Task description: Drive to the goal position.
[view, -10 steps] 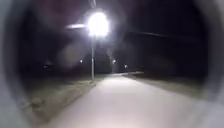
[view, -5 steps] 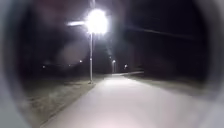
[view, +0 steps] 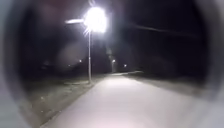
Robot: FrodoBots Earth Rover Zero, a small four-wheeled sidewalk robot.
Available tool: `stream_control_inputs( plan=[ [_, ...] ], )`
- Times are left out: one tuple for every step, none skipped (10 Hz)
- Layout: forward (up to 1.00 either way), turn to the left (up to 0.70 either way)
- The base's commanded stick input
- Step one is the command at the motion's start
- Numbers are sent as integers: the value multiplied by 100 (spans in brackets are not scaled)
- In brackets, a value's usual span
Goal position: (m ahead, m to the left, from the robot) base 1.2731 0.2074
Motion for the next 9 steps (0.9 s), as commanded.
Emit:
stream_control_inputs(
  plan=[
    [70, 0],
    [61, 0],
    [46, 0],
    [45, 0],
    [45, 0],
    [45, 0],
    [45, 0],
    [45, 0],
    [45, 0]
  ],
)
